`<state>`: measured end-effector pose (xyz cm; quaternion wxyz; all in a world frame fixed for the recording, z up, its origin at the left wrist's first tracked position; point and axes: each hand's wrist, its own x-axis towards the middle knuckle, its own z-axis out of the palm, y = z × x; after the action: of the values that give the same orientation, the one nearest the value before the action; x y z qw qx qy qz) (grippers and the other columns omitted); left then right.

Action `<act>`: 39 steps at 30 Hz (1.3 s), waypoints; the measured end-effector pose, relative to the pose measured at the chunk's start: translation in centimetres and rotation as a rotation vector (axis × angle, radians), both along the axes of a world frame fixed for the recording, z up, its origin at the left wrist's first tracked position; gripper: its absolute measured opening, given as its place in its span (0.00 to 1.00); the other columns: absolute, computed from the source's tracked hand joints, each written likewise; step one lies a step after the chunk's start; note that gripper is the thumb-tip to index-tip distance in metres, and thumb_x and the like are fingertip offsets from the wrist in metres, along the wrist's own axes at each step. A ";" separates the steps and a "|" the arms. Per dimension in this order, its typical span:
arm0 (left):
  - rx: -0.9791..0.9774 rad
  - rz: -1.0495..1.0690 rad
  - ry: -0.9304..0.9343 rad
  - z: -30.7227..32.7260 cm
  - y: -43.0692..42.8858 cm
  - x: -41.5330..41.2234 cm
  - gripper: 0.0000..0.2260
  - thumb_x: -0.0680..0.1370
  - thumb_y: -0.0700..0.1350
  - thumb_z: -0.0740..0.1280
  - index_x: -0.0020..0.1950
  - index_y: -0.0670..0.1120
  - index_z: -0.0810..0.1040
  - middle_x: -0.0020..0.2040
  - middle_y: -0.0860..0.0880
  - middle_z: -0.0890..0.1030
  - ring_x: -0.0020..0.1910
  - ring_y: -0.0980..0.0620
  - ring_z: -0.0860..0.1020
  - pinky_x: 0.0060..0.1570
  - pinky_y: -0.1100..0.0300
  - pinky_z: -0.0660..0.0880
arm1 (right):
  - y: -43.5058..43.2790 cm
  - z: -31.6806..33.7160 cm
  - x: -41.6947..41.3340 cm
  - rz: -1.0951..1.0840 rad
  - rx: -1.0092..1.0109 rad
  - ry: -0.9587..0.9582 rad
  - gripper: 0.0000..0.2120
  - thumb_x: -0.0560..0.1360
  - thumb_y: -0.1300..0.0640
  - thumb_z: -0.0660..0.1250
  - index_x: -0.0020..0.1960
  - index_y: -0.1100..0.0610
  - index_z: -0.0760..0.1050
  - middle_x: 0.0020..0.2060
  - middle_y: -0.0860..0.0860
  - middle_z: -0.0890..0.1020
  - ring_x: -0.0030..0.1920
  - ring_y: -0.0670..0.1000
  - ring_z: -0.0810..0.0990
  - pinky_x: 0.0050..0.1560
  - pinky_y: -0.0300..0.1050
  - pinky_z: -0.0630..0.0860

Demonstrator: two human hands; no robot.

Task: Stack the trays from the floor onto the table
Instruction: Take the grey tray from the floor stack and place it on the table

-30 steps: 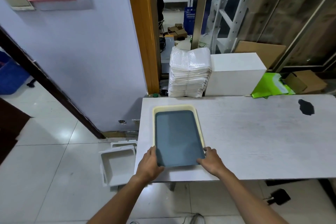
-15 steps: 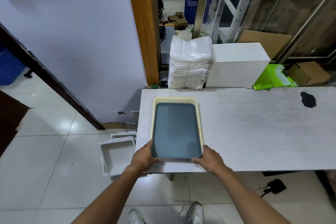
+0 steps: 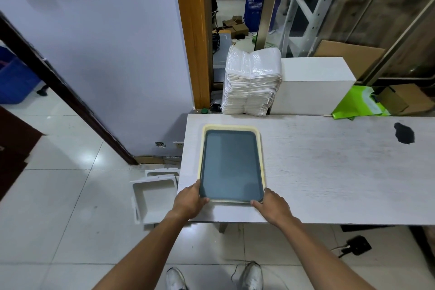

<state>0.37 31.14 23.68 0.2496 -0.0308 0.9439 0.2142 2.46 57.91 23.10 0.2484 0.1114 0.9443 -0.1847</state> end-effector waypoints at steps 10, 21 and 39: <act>-0.004 0.018 0.017 -0.3 0.7 1.1 0.28 0.80 0.54 0.66 0.77 0.48 0.61 0.71 0.47 0.75 0.66 0.44 0.76 0.64 0.51 0.73 | 0.1 0.0 0.1 0.052 0.048 -0.009 0.31 0.81 0.41 0.60 0.75 0.61 0.62 0.66 0.56 0.76 0.62 0.58 0.78 0.59 0.50 0.75; 0.003 -0.004 0.111 -1.3 1.8 3.8 0.30 0.84 0.50 0.58 0.82 0.51 0.46 0.82 0.45 0.48 0.78 0.43 0.61 0.72 0.50 0.65 | 0.1 0.2 0.2 0.016 -0.019 0.006 0.40 0.79 0.40 0.63 0.81 0.58 0.49 0.72 0.57 0.64 0.69 0.59 0.72 0.64 0.53 0.73; -0.198 -0.462 0.083 -1.4 2.3 3.8 0.30 0.84 0.56 0.54 0.82 0.48 0.48 0.82 0.43 0.46 0.81 0.44 0.46 0.77 0.45 0.53 | -0.6 0.2 1.7 0.200 0.160 0.046 0.29 0.82 0.50 0.57 0.81 0.54 0.54 0.81 0.53 0.49 0.75 0.56 0.61 0.69 0.51 0.68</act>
<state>4.13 33.40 22.25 0.2488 0.1701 0.9517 0.0591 4.20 57.32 23.35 0.2343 0.0318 0.9679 -0.0853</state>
